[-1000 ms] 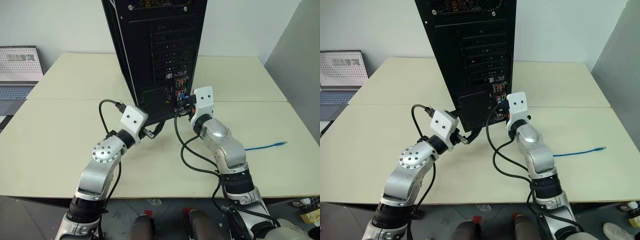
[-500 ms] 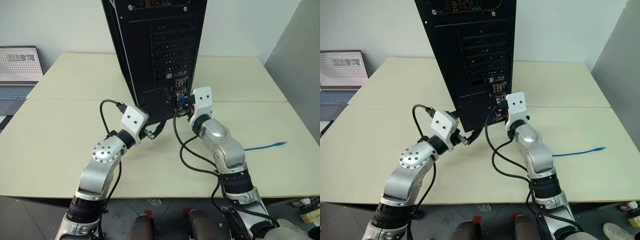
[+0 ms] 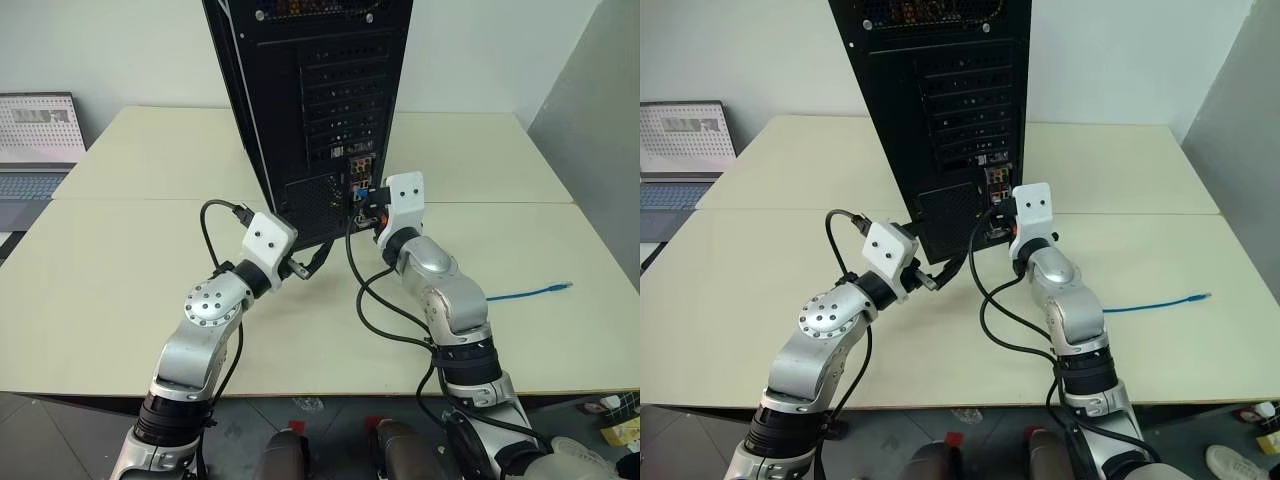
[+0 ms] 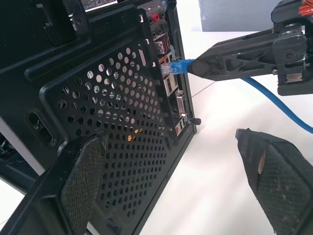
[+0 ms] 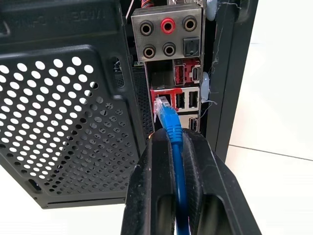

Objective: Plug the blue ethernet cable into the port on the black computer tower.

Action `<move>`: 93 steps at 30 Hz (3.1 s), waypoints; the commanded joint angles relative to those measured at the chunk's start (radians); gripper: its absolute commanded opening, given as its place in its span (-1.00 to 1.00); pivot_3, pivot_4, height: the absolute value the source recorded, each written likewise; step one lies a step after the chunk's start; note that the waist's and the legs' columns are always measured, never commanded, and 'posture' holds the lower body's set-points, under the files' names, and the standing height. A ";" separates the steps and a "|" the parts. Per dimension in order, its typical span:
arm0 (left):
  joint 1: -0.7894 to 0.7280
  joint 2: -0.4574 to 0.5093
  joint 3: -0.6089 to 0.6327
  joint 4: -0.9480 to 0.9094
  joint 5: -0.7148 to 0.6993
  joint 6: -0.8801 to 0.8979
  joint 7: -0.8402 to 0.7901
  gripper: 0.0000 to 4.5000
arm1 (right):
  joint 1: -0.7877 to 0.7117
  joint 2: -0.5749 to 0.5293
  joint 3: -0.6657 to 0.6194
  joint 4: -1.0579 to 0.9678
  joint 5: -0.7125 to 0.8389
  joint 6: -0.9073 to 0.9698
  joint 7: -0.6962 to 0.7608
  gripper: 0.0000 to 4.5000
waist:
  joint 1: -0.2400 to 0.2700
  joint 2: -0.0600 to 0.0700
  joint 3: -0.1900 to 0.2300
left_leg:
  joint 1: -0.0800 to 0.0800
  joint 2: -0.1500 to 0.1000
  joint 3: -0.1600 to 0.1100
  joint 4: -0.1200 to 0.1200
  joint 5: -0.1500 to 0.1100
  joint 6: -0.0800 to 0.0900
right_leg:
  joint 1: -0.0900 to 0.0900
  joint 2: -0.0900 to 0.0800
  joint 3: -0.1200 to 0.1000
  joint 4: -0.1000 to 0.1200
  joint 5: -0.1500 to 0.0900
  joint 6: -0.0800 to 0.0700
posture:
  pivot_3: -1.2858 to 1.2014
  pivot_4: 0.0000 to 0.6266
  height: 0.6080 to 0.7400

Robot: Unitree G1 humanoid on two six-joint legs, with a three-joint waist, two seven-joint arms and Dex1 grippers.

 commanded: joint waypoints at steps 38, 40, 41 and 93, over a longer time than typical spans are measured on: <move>0.008 0.008 0.006 -0.046 0.023 -0.033 -0.024 0.97 | -0.003 -0.013 0.016 -0.118 0.013 0.057 0.013 -1.00 | 0.000 0.000 0.000 | -0.001 0.000 0.000 -0.001 0.000 0.000 | 0.000 0.000 0.000 -0.001 0.000 0.000 | 0.03 -0.52 1.00; 0.009 0.008 0.006 -0.046 0.024 -0.034 -0.024 0.97 | -0.006 -0.015 0.016 -0.115 0.006 0.053 0.007 -1.00 | 0.000 0.000 0.000 | -0.001 0.000 0.000 -0.001 0.000 0.000 | 0.000 0.000 0.000 -0.001 0.000 0.000 | 0.03 -0.52 1.00; 0.009 0.008 0.006 -0.045 0.024 -0.034 -0.024 0.97 | -0.007 -0.016 0.015 -0.114 0.003 0.051 0.004 -1.00 | 0.000 0.000 0.000 | -0.001 0.000 0.000 -0.001 0.000 0.000 | 0.000 0.000 0.000 -0.001 0.000 0.000 | 0.03 -0.52 1.00; -0.004 0.003 0.008 -0.033 0.029 -0.043 -0.032 0.97 | -0.009 -0.046 0.019 -0.177 0.025 0.106 0.009 -1.00 | -0.006 0.000 0.000 | -0.001 0.000 0.000 -0.001 0.000 0.000 | 0.000 0.000 0.000 -0.001 0.000 0.000 | 0.03 -0.52 1.00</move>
